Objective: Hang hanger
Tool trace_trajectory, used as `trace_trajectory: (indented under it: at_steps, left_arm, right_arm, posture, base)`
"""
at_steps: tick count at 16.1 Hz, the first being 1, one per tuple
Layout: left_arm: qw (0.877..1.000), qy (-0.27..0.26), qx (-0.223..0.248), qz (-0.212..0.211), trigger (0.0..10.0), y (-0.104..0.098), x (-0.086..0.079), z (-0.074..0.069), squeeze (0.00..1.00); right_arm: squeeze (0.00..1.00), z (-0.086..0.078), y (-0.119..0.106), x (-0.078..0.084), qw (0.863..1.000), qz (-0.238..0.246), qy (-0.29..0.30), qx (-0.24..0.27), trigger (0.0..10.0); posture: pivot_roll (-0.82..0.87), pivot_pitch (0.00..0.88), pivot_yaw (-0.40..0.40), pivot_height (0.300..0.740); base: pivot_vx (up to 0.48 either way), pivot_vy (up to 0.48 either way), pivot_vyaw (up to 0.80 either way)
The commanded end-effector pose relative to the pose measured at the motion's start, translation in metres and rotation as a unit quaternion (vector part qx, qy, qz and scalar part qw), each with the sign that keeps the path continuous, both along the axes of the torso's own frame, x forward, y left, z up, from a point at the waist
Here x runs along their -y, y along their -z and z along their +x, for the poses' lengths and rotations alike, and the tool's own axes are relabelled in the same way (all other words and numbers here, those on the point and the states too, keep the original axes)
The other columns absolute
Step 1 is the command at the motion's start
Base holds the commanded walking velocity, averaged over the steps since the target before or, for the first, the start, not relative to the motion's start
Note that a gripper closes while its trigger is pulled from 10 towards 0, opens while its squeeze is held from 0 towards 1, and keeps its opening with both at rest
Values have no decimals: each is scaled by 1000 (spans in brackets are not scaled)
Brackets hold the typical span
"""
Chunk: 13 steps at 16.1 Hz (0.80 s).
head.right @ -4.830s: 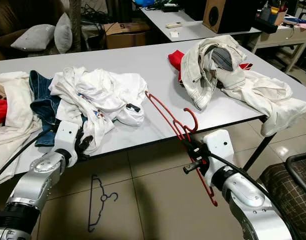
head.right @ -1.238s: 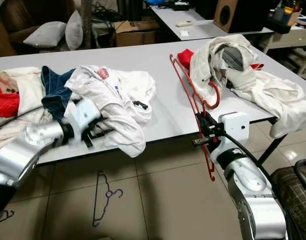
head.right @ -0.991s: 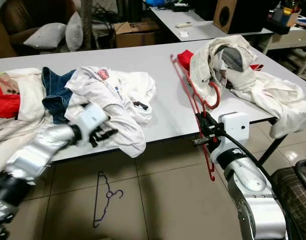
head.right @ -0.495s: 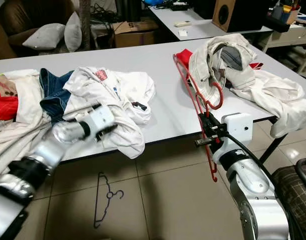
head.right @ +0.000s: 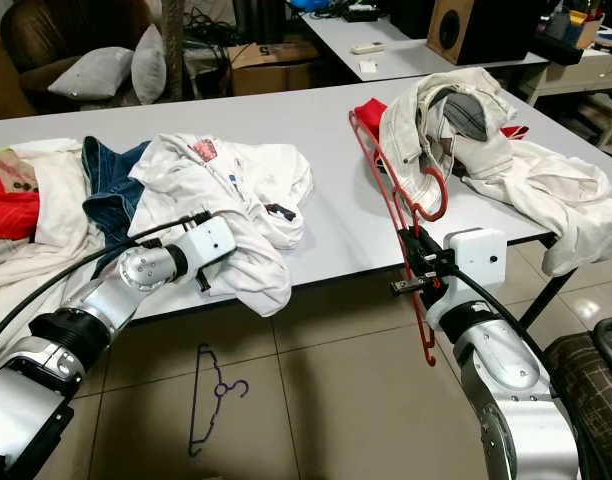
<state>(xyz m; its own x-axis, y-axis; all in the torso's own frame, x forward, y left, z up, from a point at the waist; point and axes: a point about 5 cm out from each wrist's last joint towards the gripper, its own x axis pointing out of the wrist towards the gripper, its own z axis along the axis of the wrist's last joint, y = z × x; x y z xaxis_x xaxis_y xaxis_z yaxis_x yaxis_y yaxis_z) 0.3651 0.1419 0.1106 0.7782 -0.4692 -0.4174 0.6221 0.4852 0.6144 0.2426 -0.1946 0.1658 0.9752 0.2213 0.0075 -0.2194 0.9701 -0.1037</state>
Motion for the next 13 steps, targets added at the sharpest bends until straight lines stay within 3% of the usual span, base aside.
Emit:
trace_trajectory:
  at_steps: [1, 7, 9, 11, 13]
  left_arm:
    - [1000, 0, 8, -1, 0, -6, -1, 3, 0]
    - [1000, 21, 6, 15, 0, -11, -11, 3, 0]
    - [996, 79, -20, 45, 0, -17, -16, -2, 0]
    - [981, 168, -65, 75, 0, -30, -21, -18, 0]
    - [974, 195, -83, 76, 0, -45, -23, -30, 0]
  right_arm:
    - [0, 0, -6, -1, 1000, -10, -6, 10, 10000]
    - [0, 1, -7, -3, 1000, -11, -9, 11, 10000]
    - [0, 0, -8, -1, 1000, -14, -9, 13, 10000]
    - [0, -1, -9, 3, 1000, -17, -5, 14, 10000]
    - [0, -2, -8, 6, 1000, -18, -3, 13, 10000]
  posture:
    - [-112, 0, 55, 740]
    - [-110, 0, 54, 740]
    - [-113, 0, 57, 740]
    - [-110, 0, 58, 740]
    - [-101, 0, 55, 740]
  base:
    - [0, 0, 0]
    - [0, 0, 0]
    - [0, 0, 0]
    - [0, 0, 0]
    - [0, 0, 0]
